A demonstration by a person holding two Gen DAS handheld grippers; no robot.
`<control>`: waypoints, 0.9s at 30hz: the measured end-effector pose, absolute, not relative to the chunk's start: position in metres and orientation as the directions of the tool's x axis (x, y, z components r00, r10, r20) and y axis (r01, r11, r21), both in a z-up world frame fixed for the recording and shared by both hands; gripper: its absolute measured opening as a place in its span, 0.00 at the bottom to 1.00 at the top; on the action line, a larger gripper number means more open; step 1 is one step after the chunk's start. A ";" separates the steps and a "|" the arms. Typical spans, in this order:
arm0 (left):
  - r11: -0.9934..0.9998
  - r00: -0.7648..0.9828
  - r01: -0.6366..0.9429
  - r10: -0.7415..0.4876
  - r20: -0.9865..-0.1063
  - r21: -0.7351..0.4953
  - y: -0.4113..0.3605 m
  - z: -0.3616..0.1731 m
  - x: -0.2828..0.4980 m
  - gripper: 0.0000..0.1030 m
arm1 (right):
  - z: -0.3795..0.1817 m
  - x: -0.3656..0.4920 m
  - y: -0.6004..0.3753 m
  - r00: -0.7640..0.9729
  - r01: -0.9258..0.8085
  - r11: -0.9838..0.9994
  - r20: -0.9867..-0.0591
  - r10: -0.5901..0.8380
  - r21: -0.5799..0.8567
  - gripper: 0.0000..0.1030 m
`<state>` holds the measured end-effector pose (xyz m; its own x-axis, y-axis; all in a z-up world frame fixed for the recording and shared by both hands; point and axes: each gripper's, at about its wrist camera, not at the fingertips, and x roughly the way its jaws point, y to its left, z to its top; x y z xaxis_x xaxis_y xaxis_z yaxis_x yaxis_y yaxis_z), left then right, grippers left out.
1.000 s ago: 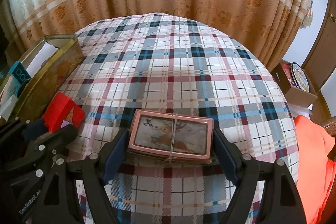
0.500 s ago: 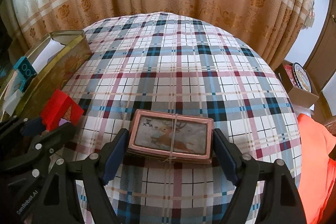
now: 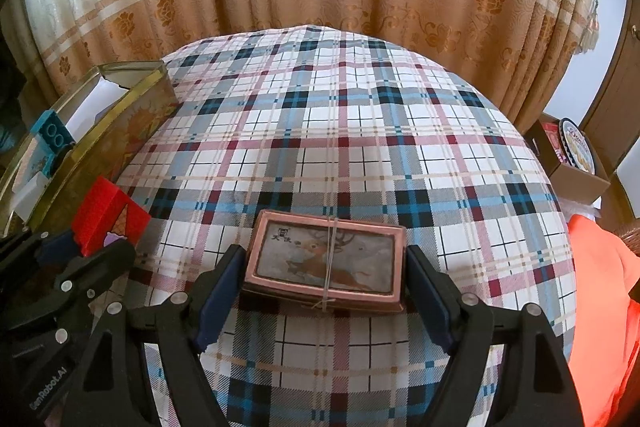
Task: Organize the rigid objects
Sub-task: 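Lift the red brick with the left tool while the right tool lifts the pink box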
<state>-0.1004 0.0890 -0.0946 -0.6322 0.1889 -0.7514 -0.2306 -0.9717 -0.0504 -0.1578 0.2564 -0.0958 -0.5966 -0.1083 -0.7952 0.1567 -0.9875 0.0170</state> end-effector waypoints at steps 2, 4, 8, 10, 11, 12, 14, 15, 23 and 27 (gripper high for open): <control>-0.972 -0.631 -0.230 0.189 -0.752 -0.051 0.089 -0.095 -0.100 0.29 | -0.095 -0.156 0.256 -0.596 0.159 -0.987 -0.795 -0.109 0.017 0.79; -0.972 -0.631 -0.229 0.188 -0.753 -0.051 0.089 -0.095 -0.098 0.29 | -0.095 -0.156 0.255 -0.595 0.159 -0.987 -0.796 -0.110 0.018 0.79; -0.972 -0.631 -0.231 0.188 -0.753 -0.049 0.088 -0.096 -0.096 0.29 | -0.095 -0.155 0.255 -0.596 0.158 -0.987 -0.795 -0.111 0.019 0.79; -0.972 -0.634 -0.231 0.188 -0.750 -0.049 0.088 -0.096 -0.095 0.29 | -0.094 -0.155 0.255 -0.599 0.157 -0.987 -0.793 -0.109 0.017 0.79; -0.972 -0.638 -0.231 0.189 -0.746 -0.049 0.088 -0.095 -0.094 0.29 | -0.094 -0.154 0.255 -0.599 0.158 -0.987 -0.793 -0.111 0.019 0.79; -0.972 -0.641 -0.231 0.188 -0.744 -0.047 0.088 -0.095 -0.094 0.30 | -0.094 -0.154 0.255 -0.600 0.159 -0.987 -0.792 -0.113 0.021 0.79; -0.972 -0.645 -0.233 0.185 -0.741 -0.040 0.089 -0.095 -0.092 0.29 | -0.093 -0.153 0.255 -0.604 0.161 -0.987 -0.788 -0.119 0.025 0.79; -0.971 -0.646 -0.235 0.186 -0.740 -0.040 0.089 -0.095 -0.092 0.29 | -0.093 -0.152 0.254 -0.605 0.162 -0.986 -0.787 -0.120 0.026 0.79; -0.971 -0.655 -0.235 0.188 -0.732 -0.039 0.087 -0.091 -0.088 0.29 | -0.092 -0.149 0.251 -0.609 0.172 -0.985 -0.782 -0.132 0.032 0.78; -0.971 -0.663 -0.235 0.189 -0.724 -0.038 0.086 -0.089 -0.087 0.29 | -0.091 -0.148 0.250 -0.610 0.176 -0.984 -0.781 -0.137 0.035 0.78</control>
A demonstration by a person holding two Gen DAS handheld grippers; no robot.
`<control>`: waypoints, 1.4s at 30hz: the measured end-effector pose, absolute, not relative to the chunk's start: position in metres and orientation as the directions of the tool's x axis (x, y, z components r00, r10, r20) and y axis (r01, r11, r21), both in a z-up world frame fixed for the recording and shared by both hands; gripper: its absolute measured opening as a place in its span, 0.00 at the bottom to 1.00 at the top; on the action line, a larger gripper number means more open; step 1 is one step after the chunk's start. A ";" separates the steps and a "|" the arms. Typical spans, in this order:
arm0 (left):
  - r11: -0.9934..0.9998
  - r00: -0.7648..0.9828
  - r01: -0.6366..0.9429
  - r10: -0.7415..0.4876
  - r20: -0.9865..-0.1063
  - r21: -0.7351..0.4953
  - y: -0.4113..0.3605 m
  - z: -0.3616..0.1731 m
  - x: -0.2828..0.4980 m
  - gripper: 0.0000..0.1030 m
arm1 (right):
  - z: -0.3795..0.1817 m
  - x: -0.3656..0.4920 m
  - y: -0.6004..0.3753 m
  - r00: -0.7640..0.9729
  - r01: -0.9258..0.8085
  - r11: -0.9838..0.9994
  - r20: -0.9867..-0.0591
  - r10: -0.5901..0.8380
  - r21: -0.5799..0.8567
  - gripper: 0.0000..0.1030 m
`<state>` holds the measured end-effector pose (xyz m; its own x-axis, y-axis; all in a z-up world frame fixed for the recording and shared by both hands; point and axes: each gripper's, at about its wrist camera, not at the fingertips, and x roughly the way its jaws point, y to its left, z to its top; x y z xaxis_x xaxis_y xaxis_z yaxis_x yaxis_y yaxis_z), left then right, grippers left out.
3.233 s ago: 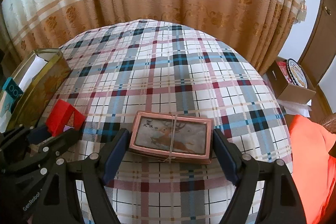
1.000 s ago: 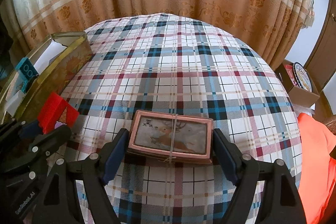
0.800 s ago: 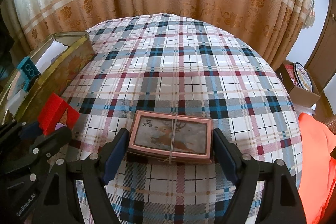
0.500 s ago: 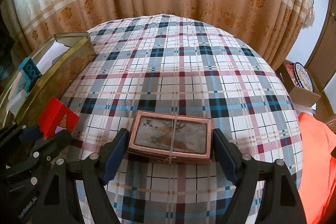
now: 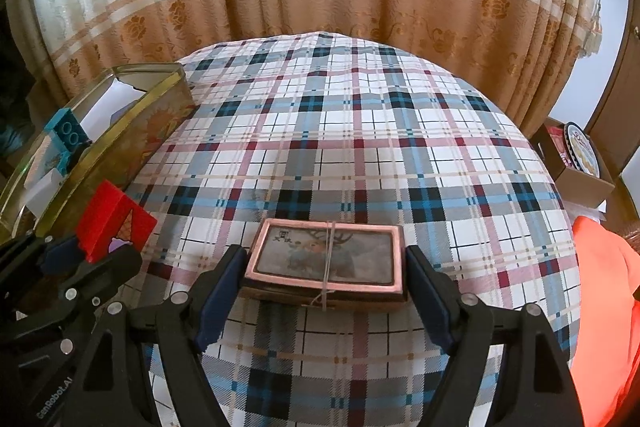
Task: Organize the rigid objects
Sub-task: 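Lift the red brick with the left tool while the right tool lifts the pink box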
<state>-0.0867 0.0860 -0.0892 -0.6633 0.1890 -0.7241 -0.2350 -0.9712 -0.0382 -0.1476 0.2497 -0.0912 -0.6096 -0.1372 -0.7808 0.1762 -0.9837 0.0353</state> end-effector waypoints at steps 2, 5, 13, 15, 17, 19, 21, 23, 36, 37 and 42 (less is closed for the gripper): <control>-0.971 -0.665 -0.235 0.189 -0.723 -0.037 0.085 -0.089 -0.085 0.29 | -0.091 -0.147 0.250 -0.610 0.176 -0.984 -0.780 -0.138 0.036 0.78; -0.971 -0.669 -0.234 0.190 -0.718 -0.039 0.084 -0.088 -0.084 0.29 | -0.091 -0.147 0.250 -0.611 0.176 -0.984 -0.779 -0.140 0.039 0.78; -0.972 -0.681 -0.233 0.190 -0.707 -0.037 0.082 -0.086 -0.079 0.29 | -0.089 -0.143 0.250 -0.616 0.183 -0.982 -0.772 -0.157 0.054 0.78; -0.972 -0.684 -0.232 0.189 -0.704 -0.035 0.082 -0.085 -0.078 0.29 | -0.092 -0.141 0.249 -0.608 0.187 -0.980 -0.776 -0.169 0.067 0.78; -0.972 -0.687 -0.231 0.188 -0.702 -0.033 0.082 -0.084 -0.077 0.29 | -0.090 -0.139 0.249 -0.615 0.187 -0.980 -0.770 -0.169 0.066 0.78; -0.972 -0.687 -0.232 0.188 -0.701 -0.034 0.082 -0.084 -0.076 0.29 | -0.089 -0.138 0.250 -0.618 0.188 -0.980 -0.767 -0.174 0.071 0.78; -0.973 -0.689 -0.231 0.186 -0.700 -0.032 0.082 -0.084 -0.075 0.29 | -0.090 -0.138 0.251 -0.617 0.187 -0.980 -0.767 -0.176 0.074 0.78; -0.973 -0.691 -0.230 0.186 -0.699 -0.031 0.082 -0.084 -0.075 0.29 | -0.090 -0.137 0.251 -0.619 0.188 -0.980 -0.766 -0.176 0.073 0.78; -0.973 -0.709 -0.228 0.181 -0.682 -0.021 0.081 -0.078 -0.068 0.29 | -0.086 -0.134 0.252 -0.638 0.188 -0.978 -0.747 -0.189 0.086 0.78; -0.973 -0.709 -0.229 0.181 -0.681 -0.021 0.081 -0.077 -0.067 0.29 | -0.085 -0.134 0.253 -0.640 0.189 -0.978 -0.745 -0.190 0.088 0.78; -0.973 -0.715 -0.229 0.183 -0.675 -0.021 0.080 -0.074 -0.065 0.29 | -0.082 -0.131 0.254 -0.650 0.189 -0.977 -0.734 -0.199 0.097 0.78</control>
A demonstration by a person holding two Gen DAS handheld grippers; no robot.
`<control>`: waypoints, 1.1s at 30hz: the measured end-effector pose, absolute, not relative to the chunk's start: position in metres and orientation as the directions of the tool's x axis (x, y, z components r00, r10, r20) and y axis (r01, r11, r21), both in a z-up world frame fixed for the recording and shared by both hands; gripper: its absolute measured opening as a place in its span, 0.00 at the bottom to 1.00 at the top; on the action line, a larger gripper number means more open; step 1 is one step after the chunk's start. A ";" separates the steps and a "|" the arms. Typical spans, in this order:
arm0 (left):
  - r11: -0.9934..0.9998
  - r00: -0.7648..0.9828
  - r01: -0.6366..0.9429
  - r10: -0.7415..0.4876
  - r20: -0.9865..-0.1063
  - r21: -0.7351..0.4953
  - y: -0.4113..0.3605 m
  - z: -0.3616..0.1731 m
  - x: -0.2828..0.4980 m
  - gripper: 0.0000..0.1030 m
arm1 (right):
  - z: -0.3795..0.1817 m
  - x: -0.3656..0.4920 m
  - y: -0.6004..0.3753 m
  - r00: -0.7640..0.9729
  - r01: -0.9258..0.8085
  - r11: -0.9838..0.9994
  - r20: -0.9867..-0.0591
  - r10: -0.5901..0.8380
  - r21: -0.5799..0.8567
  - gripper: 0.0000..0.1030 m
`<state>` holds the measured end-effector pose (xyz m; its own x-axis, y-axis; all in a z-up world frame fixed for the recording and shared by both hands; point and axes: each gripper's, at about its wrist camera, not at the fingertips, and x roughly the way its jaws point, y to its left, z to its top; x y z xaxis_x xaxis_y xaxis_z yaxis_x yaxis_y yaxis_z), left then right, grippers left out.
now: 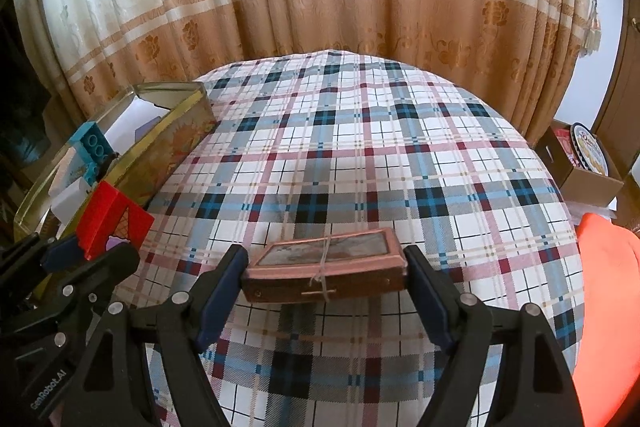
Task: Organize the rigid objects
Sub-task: 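Lift the red brick with the left tool while the right tool lifts the pink box, then rotate the pink box upright in the right tool while the left tool holds the red brick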
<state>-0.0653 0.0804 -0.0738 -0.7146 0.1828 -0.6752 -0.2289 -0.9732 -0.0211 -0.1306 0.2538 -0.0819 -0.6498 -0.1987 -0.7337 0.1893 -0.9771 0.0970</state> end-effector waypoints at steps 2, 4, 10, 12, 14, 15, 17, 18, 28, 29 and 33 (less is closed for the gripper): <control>-0.973 -0.719 -0.230 0.184 -0.671 -0.021 0.080 -0.071 -0.064 0.29 | -0.081 -0.130 0.254 -0.652 0.190 -0.977 -0.732 -0.199 0.097 0.78; -0.973 -0.722 -0.230 0.184 -0.667 -0.020 0.080 -0.070 -0.063 0.29 | -0.080 -0.129 0.253 -0.653 0.192 -0.976 -0.729 -0.203 0.099 0.78; -0.972 -0.726 -0.234 0.190 -0.661 -0.023 0.080 -0.065 -0.059 0.29 | -0.078 -0.126 0.251 -0.652 0.201 -0.974 -0.728 -0.213 0.104 0.78; -0.972 -0.728 -0.234 0.191 -0.659 -0.023 0.079 -0.064 -0.059 0.29 | -0.078 -0.125 0.250 -0.651 0.204 -0.973 -0.727 -0.216 0.106 0.78; -0.972 -0.729 -0.233 0.191 -0.658 -0.024 0.078 -0.064 -0.058 0.29 | -0.078 -0.124 0.250 -0.651 0.205 -0.973 -0.727 -0.219 0.109 0.78; -0.972 -0.729 -0.232 0.191 -0.657 -0.026 0.078 -0.063 -0.058 0.30 | -0.078 -0.124 0.249 -0.651 0.206 -0.972 -0.727 -0.220 0.110 0.78; -0.972 -0.731 -0.232 0.192 -0.655 -0.026 0.077 -0.063 -0.057 0.29 | -0.077 -0.122 0.249 -0.652 0.206 -0.972 -0.725 -0.221 0.111 0.78; -0.972 -0.732 -0.231 0.192 -0.653 -0.027 0.077 -0.062 -0.056 0.30 | -0.077 -0.122 0.249 -0.652 0.206 -0.972 -0.725 -0.222 0.112 0.78; -0.973 -0.740 -0.230 0.195 -0.644 -0.030 0.074 -0.057 -0.052 0.29 | -0.074 -0.118 0.245 -0.652 0.219 -0.969 -0.722 -0.232 0.114 0.77; -0.973 -0.741 -0.230 0.194 -0.643 -0.029 0.073 -0.057 -0.051 0.29 | -0.074 -0.117 0.244 -0.653 0.221 -0.969 -0.720 -0.234 0.114 0.77; -0.973 -0.744 -0.228 0.193 -0.639 -0.029 0.072 -0.055 -0.050 0.29 | -0.069 -0.114 0.243 -0.658 0.227 -0.967 -0.714 -0.239 0.114 0.77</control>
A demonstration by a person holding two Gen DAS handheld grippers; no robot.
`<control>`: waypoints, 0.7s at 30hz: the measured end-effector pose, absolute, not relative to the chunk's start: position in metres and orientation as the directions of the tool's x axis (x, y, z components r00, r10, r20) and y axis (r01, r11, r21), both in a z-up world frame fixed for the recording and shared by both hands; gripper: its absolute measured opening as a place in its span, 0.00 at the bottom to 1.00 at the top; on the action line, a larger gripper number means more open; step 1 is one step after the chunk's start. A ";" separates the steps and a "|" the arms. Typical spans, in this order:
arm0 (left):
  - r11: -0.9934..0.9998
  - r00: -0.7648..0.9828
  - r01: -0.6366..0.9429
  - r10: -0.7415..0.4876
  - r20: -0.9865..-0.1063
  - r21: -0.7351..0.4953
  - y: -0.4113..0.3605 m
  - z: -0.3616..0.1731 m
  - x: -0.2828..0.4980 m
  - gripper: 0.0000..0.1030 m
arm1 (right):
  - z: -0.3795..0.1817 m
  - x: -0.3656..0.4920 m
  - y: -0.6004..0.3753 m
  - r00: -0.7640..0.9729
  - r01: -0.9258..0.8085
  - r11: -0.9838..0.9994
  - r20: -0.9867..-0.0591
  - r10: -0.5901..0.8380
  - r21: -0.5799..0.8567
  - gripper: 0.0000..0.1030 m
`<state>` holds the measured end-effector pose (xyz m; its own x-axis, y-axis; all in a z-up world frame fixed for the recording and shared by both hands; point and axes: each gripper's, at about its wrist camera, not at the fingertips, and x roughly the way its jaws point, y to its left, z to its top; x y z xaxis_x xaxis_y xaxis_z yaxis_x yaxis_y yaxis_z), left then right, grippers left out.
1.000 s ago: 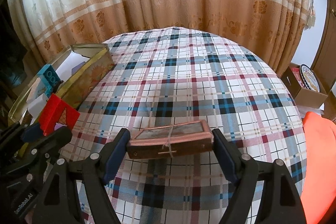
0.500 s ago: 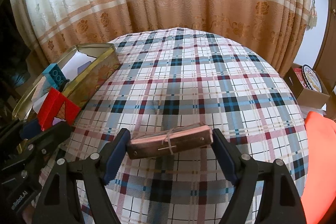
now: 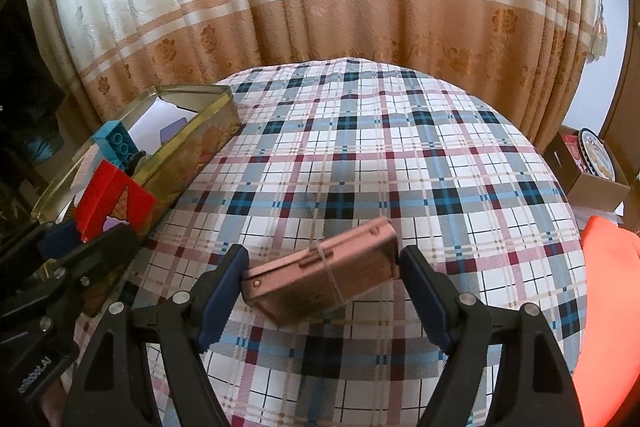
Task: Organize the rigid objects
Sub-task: 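Rotate the pink box upright in the right tool while the left tool holds the red brick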
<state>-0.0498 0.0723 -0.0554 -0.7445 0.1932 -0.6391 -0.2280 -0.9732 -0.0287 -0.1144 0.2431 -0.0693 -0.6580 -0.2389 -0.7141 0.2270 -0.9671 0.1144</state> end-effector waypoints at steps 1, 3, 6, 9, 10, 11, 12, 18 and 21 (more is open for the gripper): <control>-0.973 -0.746 -0.227 0.193 -0.638 -0.028 0.072 -0.055 -0.050 0.29 | -0.068 -0.113 0.243 -0.659 0.228 -0.967 -0.713 -0.240 0.115 0.75; -0.974 -0.749 -0.226 0.191 -0.634 -0.026 0.071 -0.054 -0.049 0.29 | -0.064 -0.112 0.243 -0.660 0.240 -0.963 -0.707 -0.254 0.122 0.54; -0.974 -0.748 -0.227 0.193 -0.635 -0.028 0.071 -0.054 -0.049 0.29 | -0.064 -0.113 0.240 -0.654 0.242 -0.964 -0.716 -0.243 0.107 0.52; -0.974 -0.748 -0.224 0.190 -0.636 -0.027 0.070 -0.053 -0.049 0.29 | -0.073 -0.116 0.243 -0.637 0.228 -0.966 -0.733 -0.240 0.119 0.52; -0.974 -0.748 -0.223 0.189 -0.636 -0.027 0.070 -0.054 -0.049 0.29 | -0.075 -0.116 0.244 -0.634 0.226 -0.967 -0.736 -0.239 0.119 0.52; -0.975 -0.748 -0.221 0.188 -0.637 -0.028 0.070 -0.054 -0.050 0.29 | -0.076 -0.116 0.245 -0.633 0.224 -0.967 -0.736 -0.240 0.123 0.52; -0.975 -0.748 -0.221 0.189 -0.637 -0.029 0.069 -0.054 -0.050 0.29 | -0.076 -0.115 0.247 -0.633 0.225 -0.966 -0.734 -0.245 0.129 0.52; -0.973 -0.741 -0.230 0.194 -0.643 -0.029 0.070 -0.057 -0.050 0.29 | -0.081 -0.121 0.255 -0.617 0.191 -0.970 -0.751 -0.236 0.148 0.68; -0.973 -0.742 -0.229 0.194 -0.642 -0.029 0.070 -0.057 -0.049 0.29 | -0.086 -0.129 0.250 -0.593 0.169 -0.978 -0.779 -0.203 0.126 0.75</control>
<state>-0.0493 0.0696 -0.0570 -0.7416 0.1939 -0.6422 -0.2294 -0.9729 -0.0289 -0.1290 0.2501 -0.0857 -0.5933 -0.2029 -0.7790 0.1691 -0.9775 0.1258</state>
